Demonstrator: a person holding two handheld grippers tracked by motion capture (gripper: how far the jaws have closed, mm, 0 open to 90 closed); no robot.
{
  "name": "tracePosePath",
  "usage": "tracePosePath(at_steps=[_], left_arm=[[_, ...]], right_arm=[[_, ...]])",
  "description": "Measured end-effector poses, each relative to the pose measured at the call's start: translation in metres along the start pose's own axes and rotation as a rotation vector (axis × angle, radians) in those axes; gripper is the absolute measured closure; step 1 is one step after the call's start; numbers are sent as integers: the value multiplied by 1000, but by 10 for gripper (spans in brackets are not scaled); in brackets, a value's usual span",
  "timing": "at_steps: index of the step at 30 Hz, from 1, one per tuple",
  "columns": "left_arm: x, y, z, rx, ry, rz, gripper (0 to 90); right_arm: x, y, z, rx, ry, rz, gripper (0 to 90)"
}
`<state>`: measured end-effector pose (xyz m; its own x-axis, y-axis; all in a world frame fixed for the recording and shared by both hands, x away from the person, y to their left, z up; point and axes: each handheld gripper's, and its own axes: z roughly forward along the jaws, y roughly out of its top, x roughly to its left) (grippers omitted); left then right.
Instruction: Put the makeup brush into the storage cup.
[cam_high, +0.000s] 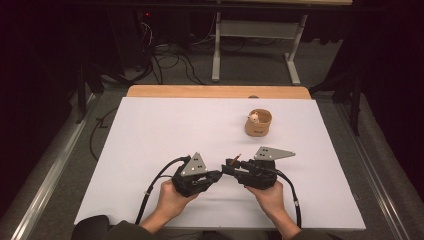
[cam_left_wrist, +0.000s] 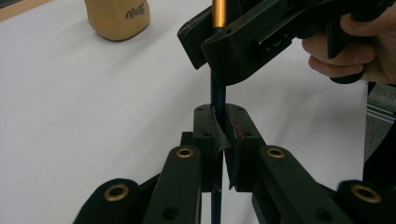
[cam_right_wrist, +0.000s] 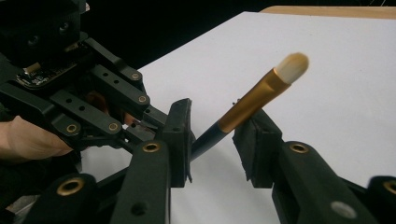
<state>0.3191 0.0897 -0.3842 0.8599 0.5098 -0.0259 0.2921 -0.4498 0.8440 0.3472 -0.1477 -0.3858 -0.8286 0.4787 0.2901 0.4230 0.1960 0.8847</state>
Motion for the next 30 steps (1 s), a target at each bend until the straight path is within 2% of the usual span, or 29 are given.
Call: tracePosePath(at_steps=[12, 30], left_arm=[[0, 0, -1, -4, 0, 1, 836], [0, 0, 0, -3, -4, 1, 836]], right_arm=[[-1, 0, 3, -4, 30, 12, 741], [0, 0, 4, -3, 41, 15, 791]])
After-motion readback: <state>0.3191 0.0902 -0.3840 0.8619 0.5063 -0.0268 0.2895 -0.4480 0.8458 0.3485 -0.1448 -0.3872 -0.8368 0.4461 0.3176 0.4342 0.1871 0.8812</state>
